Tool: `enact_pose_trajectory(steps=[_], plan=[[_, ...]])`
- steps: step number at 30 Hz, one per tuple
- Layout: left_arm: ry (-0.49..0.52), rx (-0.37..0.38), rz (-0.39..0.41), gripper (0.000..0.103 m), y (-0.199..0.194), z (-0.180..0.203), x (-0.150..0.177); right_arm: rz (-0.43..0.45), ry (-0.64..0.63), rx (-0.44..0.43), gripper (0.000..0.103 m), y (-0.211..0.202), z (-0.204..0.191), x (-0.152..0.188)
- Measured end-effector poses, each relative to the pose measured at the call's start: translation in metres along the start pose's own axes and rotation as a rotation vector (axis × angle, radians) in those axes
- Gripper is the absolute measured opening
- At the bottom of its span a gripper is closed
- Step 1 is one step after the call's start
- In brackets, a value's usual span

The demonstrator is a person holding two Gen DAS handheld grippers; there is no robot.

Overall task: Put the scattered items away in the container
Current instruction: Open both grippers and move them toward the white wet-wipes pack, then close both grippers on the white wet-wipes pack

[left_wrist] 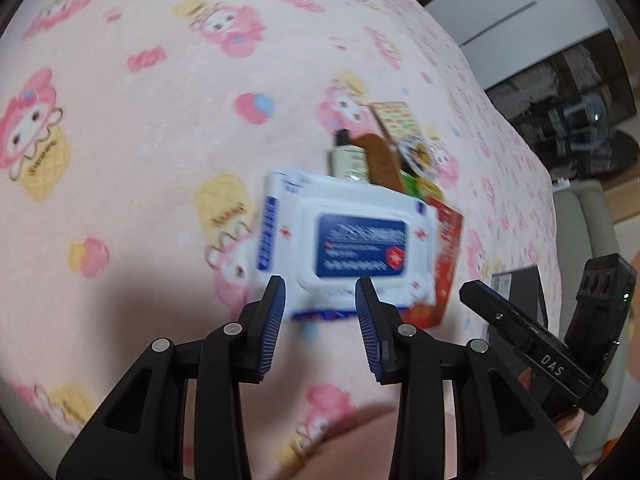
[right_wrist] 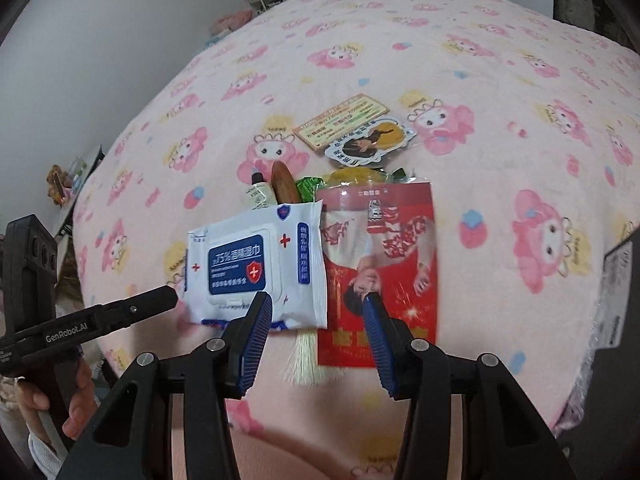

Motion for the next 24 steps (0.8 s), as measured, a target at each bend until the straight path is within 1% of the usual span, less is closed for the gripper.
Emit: enact_pose_trajectory(steps=[5, 7, 9, 10, 11, 12, 14, 16, 19, 20, 22, 23, 24], plan=[[-0.040, 0.004, 0.000, 0.036, 0.019, -0.020, -0.018, -0.059, -0.011, 0.005, 0.045, 0.037, -0.005, -0.007], [-0.045, 0.006, -0.005, 0.037, 0.027, -0.024, -0.022, -0.088, -0.013, 0.009, 0.048, 0.051, -0.007, -0.006], [-0.040, 0.011, -0.018, 0.037, 0.034, -0.023, -0.023, -0.085, -0.021, -0.020, 0.057, 0.053, -0.011, -0.007], [-0.030, 0.018, -0.023, 0.037, 0.036, -0.019, -0.022, -0.080, -0.030, -0.035, 0.057, 0.052, -0.014, -0.008], [-0.020, 0.026, -0.029, 0.037, 0.037, -0.016, -0.021, -0.075, -0.038, -0.050, 0.057, 0.051, -0.016, -0.009], [-0.009, 0.028, -0.033, 0.037, 0.037, -0.012, -0.020, -0.077, -0.049, -0.054, 0.050, 0.049, -0.019, -0.007], [0.020, 0.024, -0.039, 0.037, 0.035, -0.003, -0.015, -0.082, -0.072, -0.060, 0.047, 0.043, -0.025, -0.002], [0.047, 0.056, -0.062, 0.037, 0.033, 0.009, -0.005, -0.095, -0.085, -0.066, 0.043, 0.037, -0.027, 0.006], [0.087, 0.062, -0.094, 0.037, 0.031, 0.017, 0.008, -0.126, -0.088, -0.074, 0.043, 0.024, -0.026, 0.023], [0.083, 0.057, -0.097, 0.039, 0.033, 0.015, 0.009, -0.134, -0.097, -0.058, 0.043, 0.023, -0.024, 0.029], [0.041, 0.046, -0.097, 0.040, 0.039, 0.003, 0.008, -0.145, -0.095, -0.026, 0.043, 0.028, -0.014, 0.039], [0.015, 0.055, -0.099, 0.042, 0.043, -0.001, 0.007, -0.148, -0.065, -0.035, 0.043, 0.030, -0.008, 0.039], [-0.014, 0.096, -0.108, 0.044, 0.047, -0.002, 0.007, -0.151, -0.034, -0.045, 0.043, 0.031, -0.003, 0.039]])
Point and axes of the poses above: each gripper's, at about its wrist camera, not at the fingertips, and y roughly the way its jaws point, z to its right, x to its underside, the point moved 10 cm from there along y, roughly the way its jaws point, and after that the axes turned 8 degrees about x, right-handed, at the moved point
